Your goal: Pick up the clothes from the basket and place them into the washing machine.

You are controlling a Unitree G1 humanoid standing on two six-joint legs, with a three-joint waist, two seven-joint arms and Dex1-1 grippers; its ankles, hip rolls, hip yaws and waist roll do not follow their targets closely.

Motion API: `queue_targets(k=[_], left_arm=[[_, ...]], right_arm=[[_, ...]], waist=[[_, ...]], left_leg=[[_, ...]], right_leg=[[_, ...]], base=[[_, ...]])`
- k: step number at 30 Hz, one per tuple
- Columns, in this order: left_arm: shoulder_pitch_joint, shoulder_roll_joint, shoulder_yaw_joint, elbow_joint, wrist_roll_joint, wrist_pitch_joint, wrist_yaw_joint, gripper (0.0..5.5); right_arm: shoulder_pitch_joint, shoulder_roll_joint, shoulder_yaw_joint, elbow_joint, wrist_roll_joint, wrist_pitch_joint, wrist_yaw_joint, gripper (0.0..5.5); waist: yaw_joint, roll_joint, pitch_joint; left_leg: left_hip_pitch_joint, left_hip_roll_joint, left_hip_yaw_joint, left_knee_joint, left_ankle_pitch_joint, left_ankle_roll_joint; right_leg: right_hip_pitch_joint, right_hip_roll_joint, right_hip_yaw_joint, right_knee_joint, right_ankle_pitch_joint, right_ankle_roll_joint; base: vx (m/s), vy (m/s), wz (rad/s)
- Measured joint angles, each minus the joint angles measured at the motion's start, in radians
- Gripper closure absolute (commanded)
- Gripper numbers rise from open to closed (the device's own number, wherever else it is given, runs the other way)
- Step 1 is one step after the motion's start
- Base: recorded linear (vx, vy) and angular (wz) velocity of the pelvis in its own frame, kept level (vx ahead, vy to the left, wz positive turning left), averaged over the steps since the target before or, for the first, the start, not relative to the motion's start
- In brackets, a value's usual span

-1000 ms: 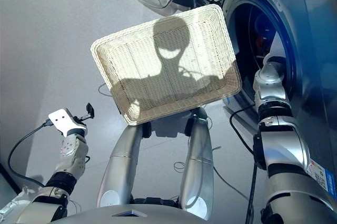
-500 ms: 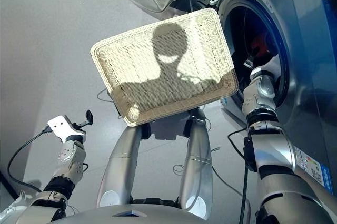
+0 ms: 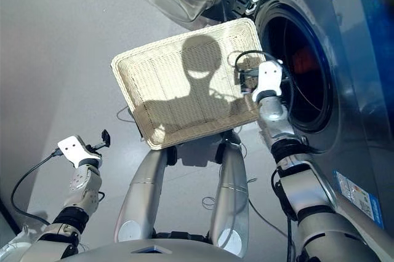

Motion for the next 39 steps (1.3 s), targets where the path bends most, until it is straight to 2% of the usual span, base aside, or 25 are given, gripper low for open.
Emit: queue_targets(k=[4, 10, 14, 18, 19, 22, 24, 26, 28, 29, 31, 33, 39], left_arm=[[0.0, -0.007, 0.0, 0.016, 0.01, 0.0, 0.0, 0.0], [-0.001, -0.03, -0.002, 0.04, 0.032, -0.001, 0.0, 0.0], [0.002, -0.05, -0.001, 0.082, 0.061, 0.0, 0.002, 0.0], [0.007, -0.07, -0.008, 0.154, 0.117, 0.005, 0.004, 0.0], [0.019, -0.071, -0.013, 0.163, 0.121, 0.005, 0.004, 0.0], [0.03, -0.075, -0.018, 0.2, 0.153, 0.007, 0.005, 0.0], [0.045, -0.076, -0.018, 0.232, 0.177, 0.01, 0.005, 0.0], [0.066, -0.076, -0.019, 0.266, 0.209, 0.013, 0.003, 0.0], [0.093, -0.078, -0.021, 0.29, 0.246, 0.027, 0.002, 0.0], [0.109, -0.08, -0.02, 0.299, 0.262, 0.029, 0.001, 0.0], [0.126, -0.084, -0.021, 0.315, 0.291, 0.033, 0.0, 0.0], [0.135, -0.087, -0.021, 0.334, 0.313, 0.04, -0.005, 0.0], [0.193, -0.096, -0.019, 0.419, 0.378, 0.063, -0.044, 0.0]], right_arm=[[0.0, 0.029, 0.054, -0.003, -0.061, 0.012, 0.022, 0.0], [0.075, 0.089, 0.057, -0.005, -0.083, 0.016, 0.033, 0.0], [0.18, 0.138, 0.033, 0.005, -0.092, 0.016, 0.017, 0.0], [0.292, 0.19, -0.071, 0.078, -0.108, 0.021, -0.037, 0.0], [0.322, 0.194, -0.092, 0.084, -0.105, 0.021, -0.048, 0.0], [0.391, 0.212, -0.163, 0.126, -0.064, 0.019, -0.067, 0.0], [0.414, 0.239, -0.206, 0.182, -0.028, 0.02, -0.071, 0.0], [0.457, 0.262, -0.241, 0.233, 0.007, 0.017, -0.063, 0.0], [0.489, 0.28, -0.252, 0.278, 0.041, 0.026, -0.051, 0.0], [0.517, 0.285, -0.258, 0.29, 0.041, 0.033, -0.047, 0.0], [0.545, 0.291, -0.27, 0.317, 0.042, 0.039, -0.037, 0.0], [0.585, 0.298, -0.292, 0.32, 0.051, 0.04, -0.026, 0.0], [0.678, 0.304, -0.295, 0.355, 0.055, 0.06, 0.016, 0.0]], waist=[[0.002, 0.0, 0.0], [0.006, -0.001, -0.001], [0.001, -0.006, -0.011], [0.0, -0.011, -0.02], [-0.003, -0.018, -0.036], [-0.006, -0.028, -0.055], [-0.005, -0.035, -0.072], [-0.004, -0.043, -0.104], [-0.003, -0.046, -0.13], [-0.004, -0.047, -0.159], [-0.004, -0.044, -0.178], [-0.007, -0.043, -0.203], [-0.005, -0.045, -0.306]], left_leg=[[0.017, 0.002, -0.005, -0.017, 0.008, -0.002], [0.084, 0.002, -0.027, -0.044, 0.012, -0.01], [0.172, 0.003, -0.031, -0.089, 0.012, -0.021], [0.309, 0.006, -0.042, -0.15, 0.022, -0.024], [0.331, 0.006, -0.041, -0.166, 0.019, -0.029], [0.421, 0.007, -0.054, -0.223, 0.038, -0.028], [0.493, 0.008, -0.056, -0.272, 0.054, -0.032], [0.547, 0.013, -0.059, -0.314, 0.061, -0.038], [0.611, 0.018, -0.061, -0.354, 0.067, -0.039], [0.624, 0.019, -0.062, -0.37, 0.065, -0.042], [0.68, 0.022, -0.065, -0.402, 0.073, -0.041], [0.716, 0.024, -0.079, -0.422, 0.076, -0.043], [0.801, 0.03, -0.091, -0.471, 0.078, -0.05]], right_leg=[[0.014, 0.002, -0.007, -0.005, -0.003, -0.005], [0.08, 0.002, -0.032, -0.009, -0.017, -0.01], [0.16, 0.005, -0.04, -0.029, -0.03, -0.009], [0.298, 0.009, -0.056, -0.081, -0.03, -0.009], [0.316, 0.008, -0.057, -0.09, -0.038, -0.003], [0.408, 0.013, -0.082, -0.139, -0.031, -0.008], [0.478, 0.026, -0.093, -0.182, -0.026, -0.008], [0.532, 0.029, -0.103, -0.222, -0.023, -0.003], [0.596, 0.044, -0.109, -0.26, -0.018, -0.005], [0.608, 0.046, -0.11, -0.274, -0.02, 0.001], [0.67, 0.055, -0.12, -0.314, -0.013, 0.003], [0.718, 0.06, -0.135, -0.346, -0.01, 0.006], [0.826, 0.075, -0.156, -0.425, -0.002, 0.014]], base=[[0.0, 0.0, 0.0], [0.0, 0.0, 0.0], [0.063, -0.005, -0.011], [0.051, 0.005, -0.012], [0.0, 0.0, 0.0], [0.057, -0.006, 0.047], [0.08, -0.014, 0.038], [0.085, -0.011, 0.005], [0.068, -0.009, -0.023], [0.061, -0.007, -0.023], [0.0, 0.0, 0.0], [0.0, 0.0, 0.0], [0.009, -0.002, 0.009]])
